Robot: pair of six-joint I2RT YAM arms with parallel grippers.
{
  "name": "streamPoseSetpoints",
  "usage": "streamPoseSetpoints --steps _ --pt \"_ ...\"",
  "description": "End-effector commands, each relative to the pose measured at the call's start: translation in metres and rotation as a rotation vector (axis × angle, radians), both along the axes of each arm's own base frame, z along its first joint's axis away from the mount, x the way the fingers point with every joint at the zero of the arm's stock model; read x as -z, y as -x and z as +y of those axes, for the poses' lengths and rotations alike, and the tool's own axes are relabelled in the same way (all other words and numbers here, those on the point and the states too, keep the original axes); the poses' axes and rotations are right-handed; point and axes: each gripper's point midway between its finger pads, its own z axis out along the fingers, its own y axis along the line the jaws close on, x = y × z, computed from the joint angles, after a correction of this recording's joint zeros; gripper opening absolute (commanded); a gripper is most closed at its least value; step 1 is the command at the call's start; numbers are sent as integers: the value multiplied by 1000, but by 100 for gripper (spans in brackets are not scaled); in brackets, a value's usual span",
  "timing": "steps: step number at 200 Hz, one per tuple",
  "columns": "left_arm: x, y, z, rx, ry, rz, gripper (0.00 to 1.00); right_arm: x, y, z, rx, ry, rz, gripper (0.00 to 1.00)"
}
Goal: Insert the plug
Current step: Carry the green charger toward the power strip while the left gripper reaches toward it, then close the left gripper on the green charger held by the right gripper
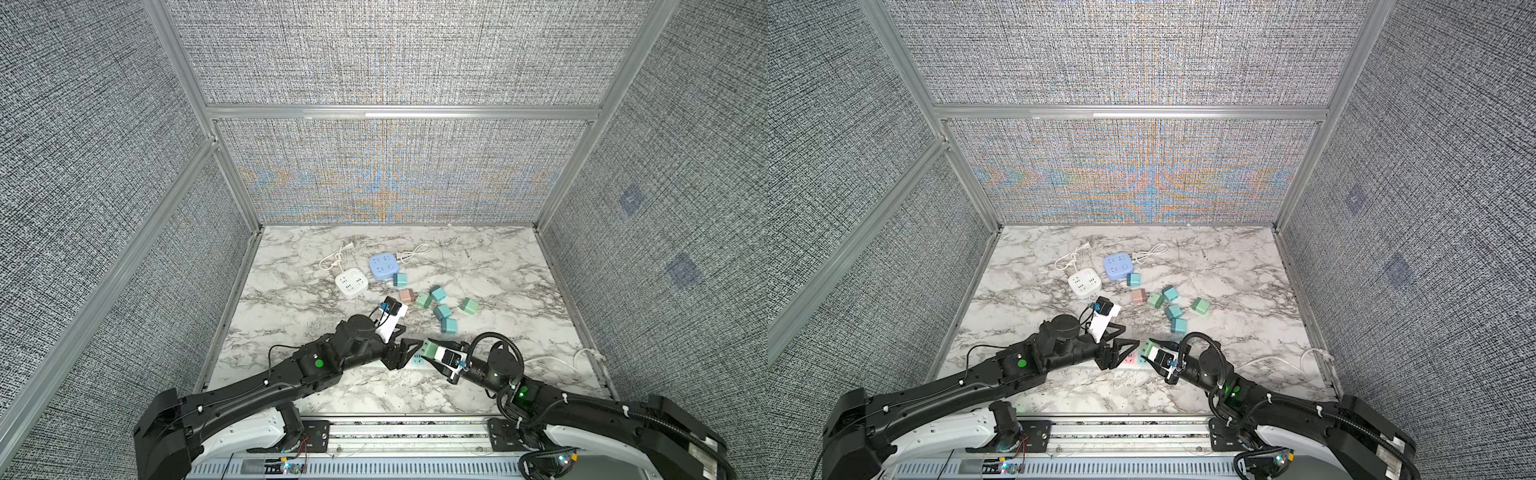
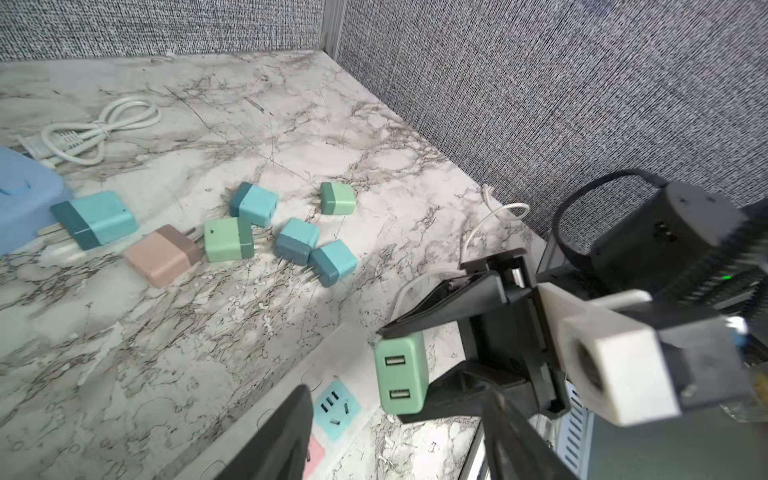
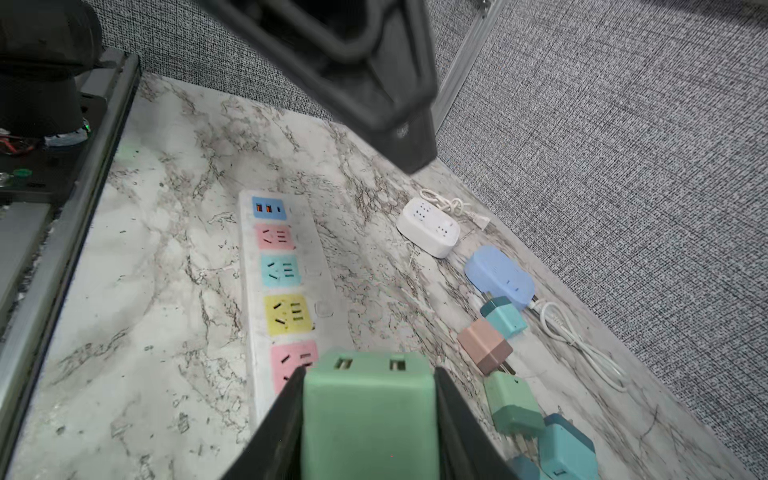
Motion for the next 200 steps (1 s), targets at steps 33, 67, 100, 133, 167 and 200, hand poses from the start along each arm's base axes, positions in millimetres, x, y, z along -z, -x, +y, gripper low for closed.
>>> streamPoseSetpoints --steps 33,67,100,133,167,200 --pt "9 4 -8 47 -22 -12 66 -26 7 1 -5 -67 -85 0" --pt "17 11 -18 89 -48 12 66 -28 10 4 -14 -72 -91 0" --pt "30 15 -30 120 -95 40 63 -26 9 8 -16 -66 -90 0" --pt "38 20 -41 146 -136 47 60 -27 8 11 -14 -65 -89 0" --pt "48 19 -42 137 -172 55 58 -28 10 11 -16 -70 -92 0" --pt "48 22 -45 149 -184 57 51 -31 8 9 0 -78 -94 0"
